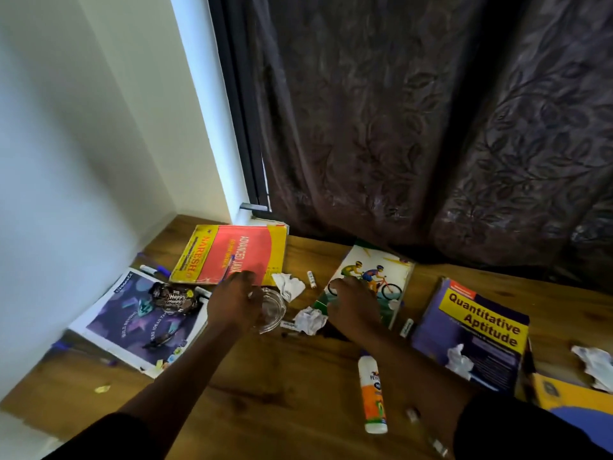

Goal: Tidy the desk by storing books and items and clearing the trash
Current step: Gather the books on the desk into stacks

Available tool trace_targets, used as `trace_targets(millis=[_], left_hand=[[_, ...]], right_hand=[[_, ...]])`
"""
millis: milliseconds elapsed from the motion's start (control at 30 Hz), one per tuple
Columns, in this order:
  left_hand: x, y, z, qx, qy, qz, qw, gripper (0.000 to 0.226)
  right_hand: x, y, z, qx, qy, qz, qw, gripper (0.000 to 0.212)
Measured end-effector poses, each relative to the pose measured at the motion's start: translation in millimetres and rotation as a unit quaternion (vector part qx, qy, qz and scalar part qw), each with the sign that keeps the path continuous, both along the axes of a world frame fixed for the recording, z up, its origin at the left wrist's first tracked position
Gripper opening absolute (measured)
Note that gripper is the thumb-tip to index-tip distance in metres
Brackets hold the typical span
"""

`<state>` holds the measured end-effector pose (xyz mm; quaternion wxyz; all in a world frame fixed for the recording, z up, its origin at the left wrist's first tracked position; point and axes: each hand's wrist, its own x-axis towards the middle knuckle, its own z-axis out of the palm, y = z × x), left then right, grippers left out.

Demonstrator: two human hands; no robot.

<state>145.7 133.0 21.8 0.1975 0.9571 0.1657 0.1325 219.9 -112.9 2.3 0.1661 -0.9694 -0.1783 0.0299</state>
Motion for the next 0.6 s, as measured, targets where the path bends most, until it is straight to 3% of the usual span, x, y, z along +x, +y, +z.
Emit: trace_targets(millis=[167, 367, 500, 600], left_hand=[[29.0, 24.3, -5.8, 0.050, 0.036, -0.028, 0.998, 0.033], [54.0, 84.4, -14.5, 0.051, 0.061, 0.068, 0.995, 0.036], [72.8, 122.5, -22.4, 0.015, 0.135, 0.121, 0.983, 0.046], [88.4, 142.7, -29.8, -0.018, 0.176, 0.138, 0.975, 0.054]], right_hand=[[12.7, 4.7, 0.0, -0.018, 0.010, 0.015, 1.000, 0.044], [38.0, 62.7, 6.1, 0.049, 0.008, 0.071, 0.996, 0.027], [56.8, 116.7, 15.5, 0.118, 0.060, 0.070, 0.989, 0.042], [68.8, 145.9, 16.3, 0.109, 0.103, 0.068, 0.986, 0.051]])
